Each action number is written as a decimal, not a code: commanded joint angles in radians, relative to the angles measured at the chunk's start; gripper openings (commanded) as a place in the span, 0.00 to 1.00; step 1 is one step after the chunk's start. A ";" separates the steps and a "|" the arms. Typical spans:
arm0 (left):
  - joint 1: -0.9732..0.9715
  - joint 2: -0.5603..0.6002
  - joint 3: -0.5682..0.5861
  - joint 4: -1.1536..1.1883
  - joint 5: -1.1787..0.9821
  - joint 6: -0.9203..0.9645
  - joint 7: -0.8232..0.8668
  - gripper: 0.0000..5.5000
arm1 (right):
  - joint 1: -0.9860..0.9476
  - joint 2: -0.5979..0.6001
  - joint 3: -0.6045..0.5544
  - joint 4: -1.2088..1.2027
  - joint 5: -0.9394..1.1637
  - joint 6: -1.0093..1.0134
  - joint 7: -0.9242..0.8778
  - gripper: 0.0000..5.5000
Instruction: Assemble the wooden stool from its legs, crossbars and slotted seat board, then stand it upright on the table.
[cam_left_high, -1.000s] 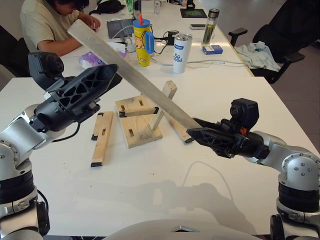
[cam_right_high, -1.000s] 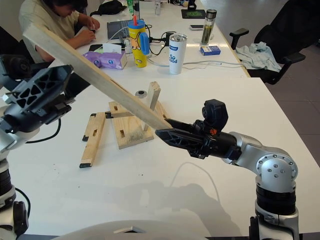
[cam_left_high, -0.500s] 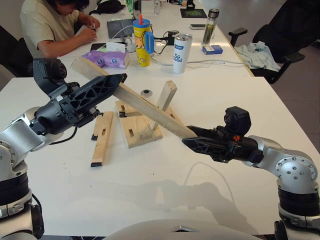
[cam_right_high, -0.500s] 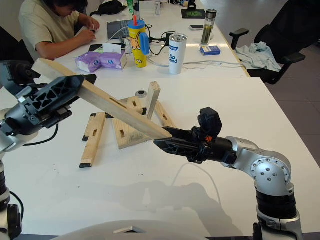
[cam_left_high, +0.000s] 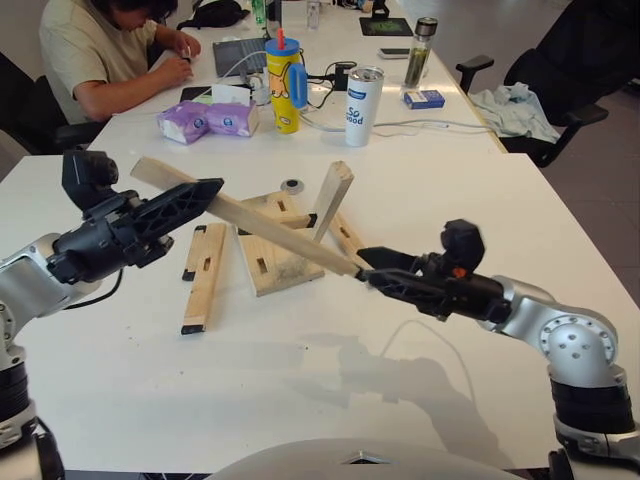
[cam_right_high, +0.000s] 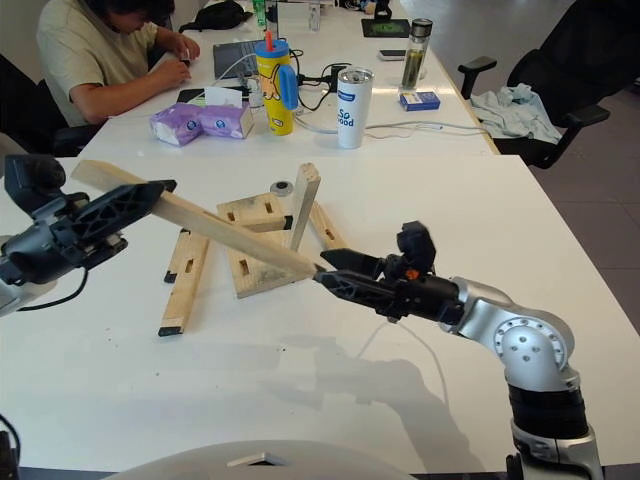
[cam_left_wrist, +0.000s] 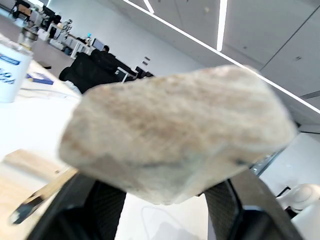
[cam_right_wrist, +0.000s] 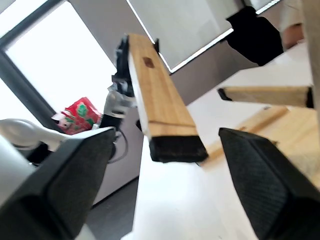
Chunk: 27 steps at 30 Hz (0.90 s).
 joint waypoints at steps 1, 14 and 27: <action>0.037 0.129 0.036 0.066 0.186 0.007 -0.153 0.38 | -0.011 0.126 0.125 0.073 -0.220 -0.109 -0.141 0.73; -0.103 0.138 -0.029 0.207 0.581 -0.164 -0.292 0.37 | -0.147 0.489 0.327 0.349 -0.581 -0.303 -0.339 0.73; -0.073 0.034 -0.061 0.170 0.737 -0.279 -0.320 0.37 | -0.209 0.515 0.264 0.478 -0.698 -0.345 -0.362 0.73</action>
